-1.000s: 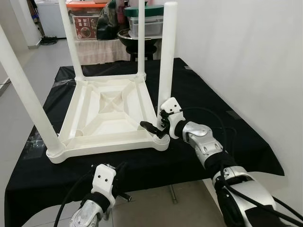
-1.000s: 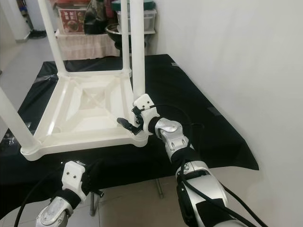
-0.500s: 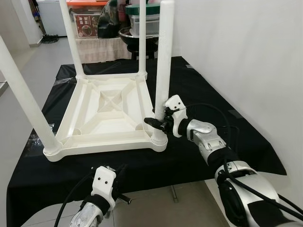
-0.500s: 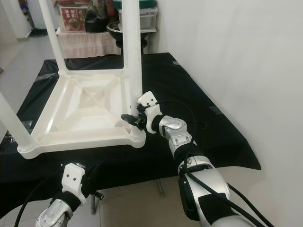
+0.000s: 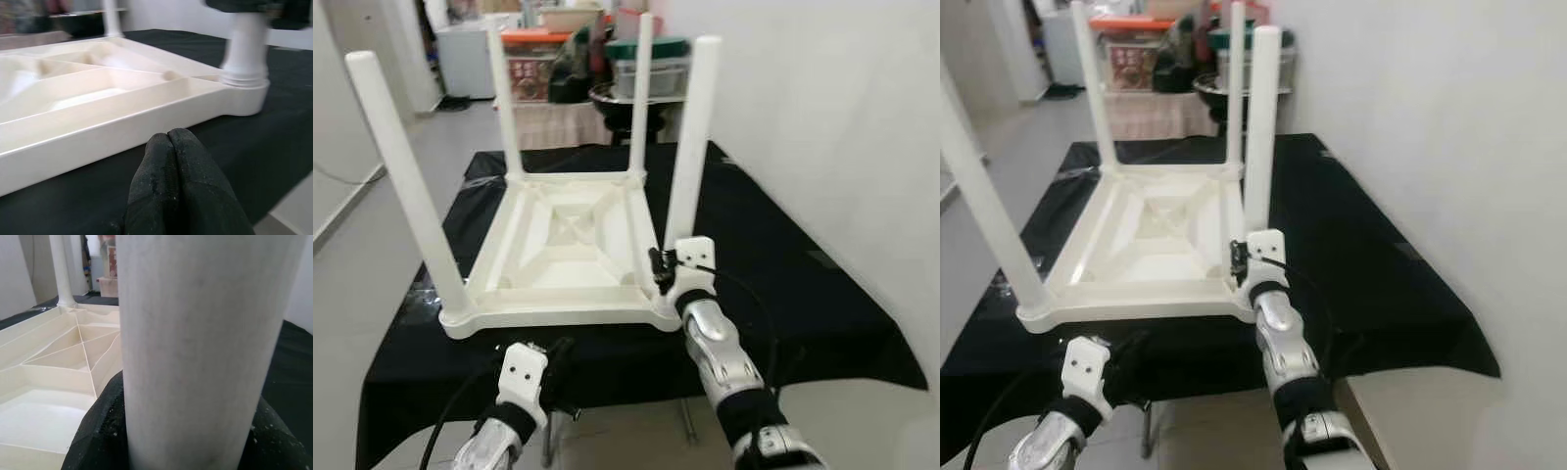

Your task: Building children table

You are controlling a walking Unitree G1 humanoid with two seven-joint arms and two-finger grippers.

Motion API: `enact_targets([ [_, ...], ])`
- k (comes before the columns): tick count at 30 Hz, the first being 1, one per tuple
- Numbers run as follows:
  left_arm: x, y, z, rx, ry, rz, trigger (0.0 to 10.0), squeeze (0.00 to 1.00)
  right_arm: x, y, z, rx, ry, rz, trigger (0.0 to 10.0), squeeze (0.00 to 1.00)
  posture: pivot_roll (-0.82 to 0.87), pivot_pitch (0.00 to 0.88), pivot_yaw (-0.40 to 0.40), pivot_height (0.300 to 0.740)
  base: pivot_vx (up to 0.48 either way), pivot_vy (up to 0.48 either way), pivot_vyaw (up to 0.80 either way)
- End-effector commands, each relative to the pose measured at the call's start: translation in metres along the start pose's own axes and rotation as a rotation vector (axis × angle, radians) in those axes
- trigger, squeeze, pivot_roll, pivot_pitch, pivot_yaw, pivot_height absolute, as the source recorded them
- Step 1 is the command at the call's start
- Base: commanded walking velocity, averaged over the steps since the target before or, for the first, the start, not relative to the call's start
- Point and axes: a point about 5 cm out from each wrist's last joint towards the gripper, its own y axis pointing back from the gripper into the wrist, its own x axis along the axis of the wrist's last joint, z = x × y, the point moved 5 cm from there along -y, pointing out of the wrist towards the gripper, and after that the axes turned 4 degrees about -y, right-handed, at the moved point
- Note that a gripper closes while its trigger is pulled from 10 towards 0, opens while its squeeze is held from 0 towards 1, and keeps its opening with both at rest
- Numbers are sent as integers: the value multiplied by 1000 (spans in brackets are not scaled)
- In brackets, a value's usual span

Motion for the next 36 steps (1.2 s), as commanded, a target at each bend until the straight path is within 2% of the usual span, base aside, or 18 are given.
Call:
enact_targets([
  [1,-6,1,0,-6,13,-26,10000,0,-57,14,2,-8,7,-224,0,0,69,34,-29,740,0,0,0],
  [2,-6,0,0,-3,12,-25,10000,0,-53,11,-4,9,3,-218,2039,0,71,31,-32,740,0,0,0],
  [4,-6,0,-1,1,11,-23,10000,0,-49,9,-10,29,-2,-210,2039,0,72,31,-32,740,0,0,0],
  [5,-6,0,-1,3,10,-22,10000,0,-46,9,-14,31,1,-205,10000,0,75,30,-34,740,0,0,0],
  [6,-6,0,-1,3,10,-22,10000,0,-44,9,-15,27,3,-203,10000,0,75,30,-34,740,0,0,0],
  [7,-6,0,-1,5,9,-22,10000,0,-35,7,-22,77,-1,-168,10000,1000,81,28,-37,740,0,0,0],
  [10,-6,-1,-1,4,10,-22,10000,0,-18,5,-33,161,-19,-112,10000,1000,81,28,-37,740,0,0,0],
  [13,-6,-1,0,2,11,-22,10000,0,3,-1,-36,278,-39,-49,10000,1000,79,24,-42,740,0,0,0],
  [15,-6,-1,0,2,12,-21,10000,0,8,-2,-37,328,-45,-44,10000,1000,80,23,-42,740,0,0,0],
  [16,-6,-2,1,2,12,-20,10000,0,13,-2,-39,417,10,-37,10000,39,85,24,-45,740,0,0,0],
  [20,-5,-2,1,3,12,-19,10000,0,18,0,-39,535,95,-37,10000,39,87,24,-48,740,0,0,0],
  [23,-5,-2,2,5,12,-17,10000,0,18,1,-27,652,211,-90,10000,0,95,22,-54,740,0,0,0],
  [27,-5,-2,3,5,12,-15,10000,0,20,0,-20,683,224,-117,10000,0,102,22,-55,740,0,0,0],
  [28,-5,-1,4,5,13,-15,10000,0,20,-1,-17,686,206,-132,8196,0,104,23,-54,740,0,0,0],
  [30,-5,-1,4,6,13,-14,10000,0,21,-2,-15,692,193,-141,8196,0,105,24,-54,740,0,0,0],
  [31,-4,0,5,6,13,-14,10000,0,21,-2,-14,694,180,-149,2000,0,105,26,-52,740,0,0,0],
  [32,-4,0,5,5,14,-14,10000,0,23,-4,-12,691,160,-151,0,0,105,30,-48,740,0,0,0],
  [36,-4,4,7,2,17,-14,10000,0,24,-4,-12,698,115,-150,0,0,113,41,-46,740,0,0,0],
])
